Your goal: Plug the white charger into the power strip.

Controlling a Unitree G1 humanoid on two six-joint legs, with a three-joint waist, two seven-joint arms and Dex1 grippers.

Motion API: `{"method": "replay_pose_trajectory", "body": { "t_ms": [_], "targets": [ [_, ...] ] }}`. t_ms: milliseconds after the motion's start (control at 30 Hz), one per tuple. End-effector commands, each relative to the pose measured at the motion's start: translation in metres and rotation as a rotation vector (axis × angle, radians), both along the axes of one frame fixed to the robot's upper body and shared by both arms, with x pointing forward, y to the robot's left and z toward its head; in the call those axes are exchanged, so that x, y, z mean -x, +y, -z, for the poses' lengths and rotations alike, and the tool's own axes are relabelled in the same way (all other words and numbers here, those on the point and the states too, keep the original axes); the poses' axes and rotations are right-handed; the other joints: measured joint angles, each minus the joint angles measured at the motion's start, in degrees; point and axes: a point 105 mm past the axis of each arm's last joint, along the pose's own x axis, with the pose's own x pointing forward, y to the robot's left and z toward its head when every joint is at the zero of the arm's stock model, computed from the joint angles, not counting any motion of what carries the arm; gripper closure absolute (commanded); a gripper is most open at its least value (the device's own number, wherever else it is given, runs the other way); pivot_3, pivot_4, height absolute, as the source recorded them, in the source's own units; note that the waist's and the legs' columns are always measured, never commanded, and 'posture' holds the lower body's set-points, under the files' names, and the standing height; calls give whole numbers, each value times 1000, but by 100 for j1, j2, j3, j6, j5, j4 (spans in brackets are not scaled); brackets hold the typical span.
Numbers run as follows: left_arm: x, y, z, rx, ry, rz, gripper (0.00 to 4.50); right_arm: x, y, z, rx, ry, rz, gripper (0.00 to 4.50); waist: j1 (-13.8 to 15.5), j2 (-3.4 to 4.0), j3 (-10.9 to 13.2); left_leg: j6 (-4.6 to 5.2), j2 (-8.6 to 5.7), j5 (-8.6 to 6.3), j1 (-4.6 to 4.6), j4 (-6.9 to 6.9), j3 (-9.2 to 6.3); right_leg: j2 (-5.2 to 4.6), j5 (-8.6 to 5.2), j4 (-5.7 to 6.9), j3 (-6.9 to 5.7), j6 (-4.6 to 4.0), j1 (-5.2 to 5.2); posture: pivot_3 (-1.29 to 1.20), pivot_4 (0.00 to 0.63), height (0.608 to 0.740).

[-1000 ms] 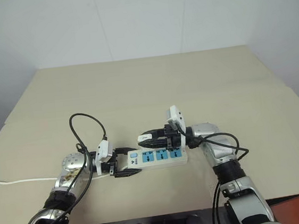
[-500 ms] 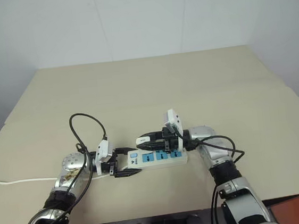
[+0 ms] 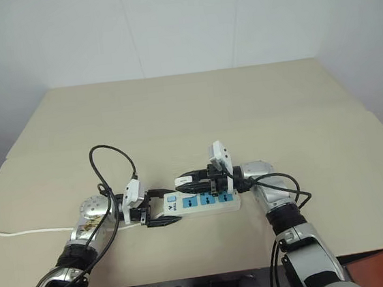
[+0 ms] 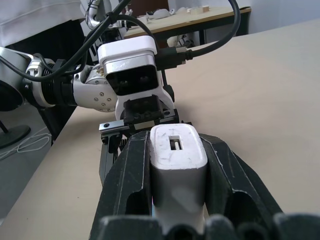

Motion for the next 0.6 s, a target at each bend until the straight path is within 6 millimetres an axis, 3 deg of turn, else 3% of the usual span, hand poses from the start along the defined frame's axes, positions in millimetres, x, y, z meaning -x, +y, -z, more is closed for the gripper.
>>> {"method": "replay_pose_trajectory", "body": {
  "t_ms": [33, 433, 600],
  "targets": [
    [0, -2, -1, -10, -2, 10, 1211, 1, -8, -2, 9, -37, 13, 3384, 2, 0, 0, 0, 0, 0, 0, 0, 0, 0, 0, -1, 0, 0, 0, 0, 150, 740],
    [0, -2, -1, -12, 1, 17, 1211, 2, -8, 16, -30, -20, -2, 3384, -6, 0, 0, 1, 0, -1, 3, -2, 0, 0, 0, -1, 0, 0, 2, 0, 150, 740],
    [0, -2, -1, -13, 2, 17, 1211, 1, -7, 26, -37, -33, -6, 3384, -9, 1, 0, 23, 1, -14, 44, -17, 0, 0, -1, -11, 0, 0, 41, 0, 150, 740]
  ]
}}
